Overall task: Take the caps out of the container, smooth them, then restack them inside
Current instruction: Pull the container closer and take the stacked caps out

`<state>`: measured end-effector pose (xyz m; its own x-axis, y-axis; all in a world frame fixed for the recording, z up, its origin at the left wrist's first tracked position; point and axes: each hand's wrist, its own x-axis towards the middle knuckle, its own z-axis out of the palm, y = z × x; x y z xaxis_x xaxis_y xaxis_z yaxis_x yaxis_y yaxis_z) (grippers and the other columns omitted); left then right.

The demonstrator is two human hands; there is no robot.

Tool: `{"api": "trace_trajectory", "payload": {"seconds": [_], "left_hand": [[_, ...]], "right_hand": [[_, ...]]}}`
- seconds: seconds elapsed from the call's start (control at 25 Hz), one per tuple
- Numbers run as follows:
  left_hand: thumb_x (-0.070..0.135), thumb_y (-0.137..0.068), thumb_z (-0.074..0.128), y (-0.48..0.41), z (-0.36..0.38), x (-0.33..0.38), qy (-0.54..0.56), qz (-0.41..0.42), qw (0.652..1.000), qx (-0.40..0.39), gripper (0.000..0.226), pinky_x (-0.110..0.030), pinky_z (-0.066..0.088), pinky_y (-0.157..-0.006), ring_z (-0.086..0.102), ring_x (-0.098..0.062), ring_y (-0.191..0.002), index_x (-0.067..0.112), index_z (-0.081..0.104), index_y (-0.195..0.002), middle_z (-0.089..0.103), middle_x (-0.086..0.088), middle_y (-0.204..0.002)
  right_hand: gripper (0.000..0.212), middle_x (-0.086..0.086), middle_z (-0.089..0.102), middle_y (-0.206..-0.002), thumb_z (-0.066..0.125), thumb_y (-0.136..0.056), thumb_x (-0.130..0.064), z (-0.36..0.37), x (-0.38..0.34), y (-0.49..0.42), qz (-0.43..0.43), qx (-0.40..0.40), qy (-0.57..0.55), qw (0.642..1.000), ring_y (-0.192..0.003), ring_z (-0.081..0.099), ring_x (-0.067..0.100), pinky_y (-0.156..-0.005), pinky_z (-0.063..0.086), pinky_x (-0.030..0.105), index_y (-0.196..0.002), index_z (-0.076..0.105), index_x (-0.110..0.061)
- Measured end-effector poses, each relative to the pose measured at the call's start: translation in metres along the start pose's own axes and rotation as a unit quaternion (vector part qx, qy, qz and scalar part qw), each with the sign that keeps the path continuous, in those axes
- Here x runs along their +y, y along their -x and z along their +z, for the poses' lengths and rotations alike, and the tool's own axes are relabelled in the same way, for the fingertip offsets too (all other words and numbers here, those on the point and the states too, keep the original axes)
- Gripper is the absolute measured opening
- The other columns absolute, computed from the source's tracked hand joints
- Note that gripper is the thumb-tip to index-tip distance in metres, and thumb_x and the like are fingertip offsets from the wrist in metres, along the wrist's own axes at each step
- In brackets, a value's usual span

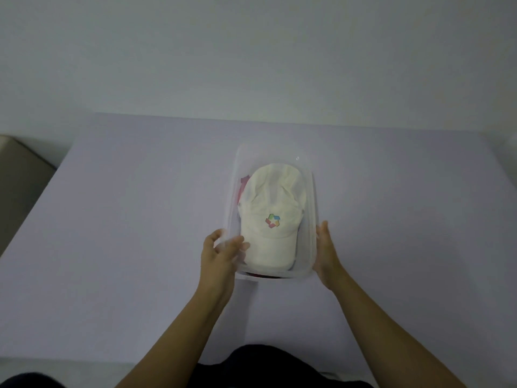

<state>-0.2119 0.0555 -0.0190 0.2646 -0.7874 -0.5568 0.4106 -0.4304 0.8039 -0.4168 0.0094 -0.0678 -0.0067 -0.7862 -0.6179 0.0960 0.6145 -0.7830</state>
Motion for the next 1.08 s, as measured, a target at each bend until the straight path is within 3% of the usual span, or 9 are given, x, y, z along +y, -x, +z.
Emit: {"api": "trace_trajectory", "payload": {"seconds": [0.08, 0.16, 0.28, 0.4, 0.6, 0.72, 0.8, 0.88, 1.08], "left_hand": [[0.005, -0.083, 0.063, -0.008, -0.014, 0.016, 0.065, 0.033, 0.997, 0.013, 0.051, -0.031, 0.052, -0.069, 0.065, -0.023, -0.086, 0.021, 0.042, -0.127, 0.063, -0.009, -0.098], [-0.004, -0.086, 0.054, -0.025, -0.042, 0.040, 0.112, 0.061, 0.991, 0.035, 0.048, -0.027, 0.054, -0.062, 0.068, -0.017, -0.071, 0.026, 0.046, -0.123, 0.065, -0.004, -0.083], [-0.005, -0.086, 0.051, -0.049, -0.101, 0.075, 0.116, 0.079, 0.988, 0.071, 0.043, -0.021, 0.053, -0.054, 0.069, -0.012, -0.063, 0.030, 0.053, -0.111, 0.068, 0.005, -0.068], [-0.002, -0.087, 0.053, -0.062, -0.148, 0.078, 0.054, 0.057, 0.993, 0.089, 0.036, -0.020, 0.052, -0.054, 0.068, -0.012, -0.069, 0.027, 0.059, -0.108, 0.065, 0.002, -0.080], [-0.001, -0.090, 0.050, -0.085, -0.169, 0.036, -0.011, -0.033, 0.997, 0.069, 0.057, -0.021, 0.056, -0.056, 0.064, -0.020, -0.078, 0.022, 0.038, -0.141, 0.063, -0.006, -0.095], [0.010, -0.089, 0.055, -0.098, -0.178, 0.018, -0.165, -0.015, 0.984, 0.061, 0.053, -0.034, 0.054, -0.084, 0.060, -0.027, -0.101, 0.021, 0.042, -0.139, 0.062, -0.007, -0.121], [0.030, -0.082, 0.059, -0.100, -0.182, 0.012, -0.323, 0.015, 0.945, 0.050, 0.050, -0.043, 0.046, -0.098, 0.057, -0.028, -0.110, 0.021, 0.053, -0.131, 0.059, -0.005, -0.125], [0.042, -0.074, 0.061, -0.111, -0.189, 0.003, -0.367, 0.009, 0.927, 0.075, 0.059, -0.047, 0.044, -0.099, 0.057, -0.032, -0.110, 0.019, 0.055, -0.128, 0.056, -0.010, -0.122], [0.021, -0.085, 0.058, -0.114, -0.177, 0.006, -0.378, 0.014, 0.919, 0.107, 0.053, -0.048, 0.040, -0.103, 0.050, -0.036, -0.117, 0.008, 0.047, -0.136, 0.042, -0.017, -0.132]], "right_hand": [[0.070, -0.012, 0.044, -0.132, 0.020, -0.084, -0.074, -0.002, -0.002, 0.002, 0.001, -0.006, 0.005, 1.000, -0.123, 0.043, 0.015, -0.109, 0.033, 0.046, -0.139, 0.035, -0.034], [0.073, -0.012, 0.039, -0.140, 0.047, -0.081, -0.069, -0.001, 0.002, 0.006, -0.030, -0.012, 0.103, 0.994, -0.127, 0.040, 0.013, -0.110, 0.033, 0.042, -0.142, 0.029, -0.033], [0.091, -0.002, 0.029, -0.147, 0.063, -0.086, -0.015, 0.001, 0.012, 0.009, -0.077, -0.017, 0.270, 0.960, -0.124, 0.041, 0.020, -0.104, 0.036, 0.036, -0.149, -0.002, -0.024], [0.089, 0.008, 0.025, -0.153, 0.048, -0.085, 0.004, 0.000, 0.015, 0.005, -0.086, -0.003, 0.329, 0.940, -0.104, 0.050, 0.022, -0.085, 0.040, 0.031, -0.148, -0.008, -0.023], [0.096, 0.000, 0.011, -0.158, 0.046, -0.081, 0.008, -0.005, 0.019, -0.003, -0.072, -0.017, 0.322, 0.944, -0.108, 0.049, 0.021, -0.079, 0.041, 0.025, -0.146, -0.012, -0.033], [0.097, -0.002, 0.011, -0.158, 0.043, -0.080, 0.009, -0.006, 0.018, -0.005, -0.070, -0.024, 0.320, 0.945, -0.118, 0.051, 0.022, -0.071, 0.038, 0.019, -0.145, -0.013, -0.037], [0.100, -0.001, 0.008, -0.158, 0.042, -0.078, 0.010, -0.007, 0.019, -0.006, -0.077, -0.026, 0.316, 0.945, -0.134, 0.038, 0.027, -0.081, 0.040, 0.026, -0.142, -0.014, -0.042], [0.102, -0.003, 0.004, -0.159, 0.042, -0.077, 0.012, -0.008, 0.020, -0.008, -0.078, -0.028, 0.309, 0.948, -0.139, 0.029, 0.026, -0.093, 0.039, 0.034, -0.141, -0.014, -0.044], [0.103, -0.005, 0.000, -0.158, 0.038, -0.078, 0.018, -0.006, 0.018, -0.007, -0.065, -0.045, 0.285, 0.955, -0.142, 0.022, 0.023, -0.107, 0.036, 0.044, -0.141, -0.015, -0.043]]}}
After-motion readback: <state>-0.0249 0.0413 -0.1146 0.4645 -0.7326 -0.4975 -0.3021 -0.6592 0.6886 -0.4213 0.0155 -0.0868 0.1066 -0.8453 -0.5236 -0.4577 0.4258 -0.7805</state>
